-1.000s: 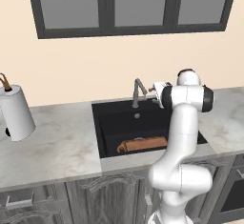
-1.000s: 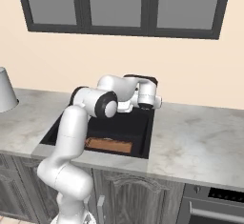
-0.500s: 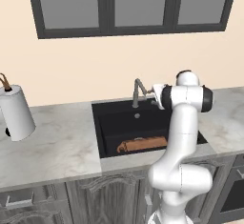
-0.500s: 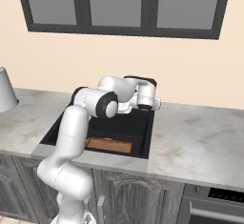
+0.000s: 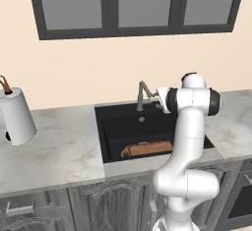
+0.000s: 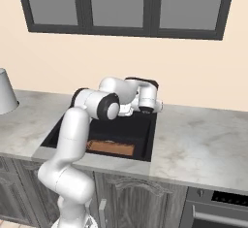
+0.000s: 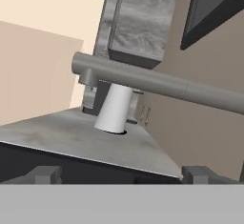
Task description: Turn on the sink faucet with hot water and rinse the cutting board for ten seconds, then turn off the faucet. Push the cutting board to reach the water if necessary.
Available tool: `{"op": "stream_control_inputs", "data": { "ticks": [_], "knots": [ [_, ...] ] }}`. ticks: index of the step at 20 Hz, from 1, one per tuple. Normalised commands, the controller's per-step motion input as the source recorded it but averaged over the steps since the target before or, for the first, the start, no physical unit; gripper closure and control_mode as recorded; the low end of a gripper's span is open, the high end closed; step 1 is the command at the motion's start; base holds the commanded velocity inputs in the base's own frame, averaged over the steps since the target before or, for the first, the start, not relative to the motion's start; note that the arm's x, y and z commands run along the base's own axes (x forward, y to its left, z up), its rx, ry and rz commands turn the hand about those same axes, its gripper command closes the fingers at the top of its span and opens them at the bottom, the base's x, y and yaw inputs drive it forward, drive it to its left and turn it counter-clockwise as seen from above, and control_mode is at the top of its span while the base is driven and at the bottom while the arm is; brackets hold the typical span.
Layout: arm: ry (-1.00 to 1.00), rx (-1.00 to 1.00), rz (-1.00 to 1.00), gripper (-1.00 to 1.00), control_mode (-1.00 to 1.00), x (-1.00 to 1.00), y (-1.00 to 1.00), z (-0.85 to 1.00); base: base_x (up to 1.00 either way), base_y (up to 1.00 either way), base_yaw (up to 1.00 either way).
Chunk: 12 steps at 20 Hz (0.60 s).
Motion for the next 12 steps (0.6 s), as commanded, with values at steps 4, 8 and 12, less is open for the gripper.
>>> {"op": "stream_control_inputs", "data": {
  "ticks": [4,8,12],
  "knots": [
    [0.0,0.0,0.0,-1.0,-1.0,-0.27,0.0,-0.01,0.0,0.0,0.0],
    [0.0,0.0,0.0,-1.0,-1.0,-0.33,0.0,0.0,0.0,0.0,0.0],
    [0.0,0.0,0.0,-1.0,-1.0,-0.38,0.0,0.0,0.0,0.0,0.0]
  ]
}}
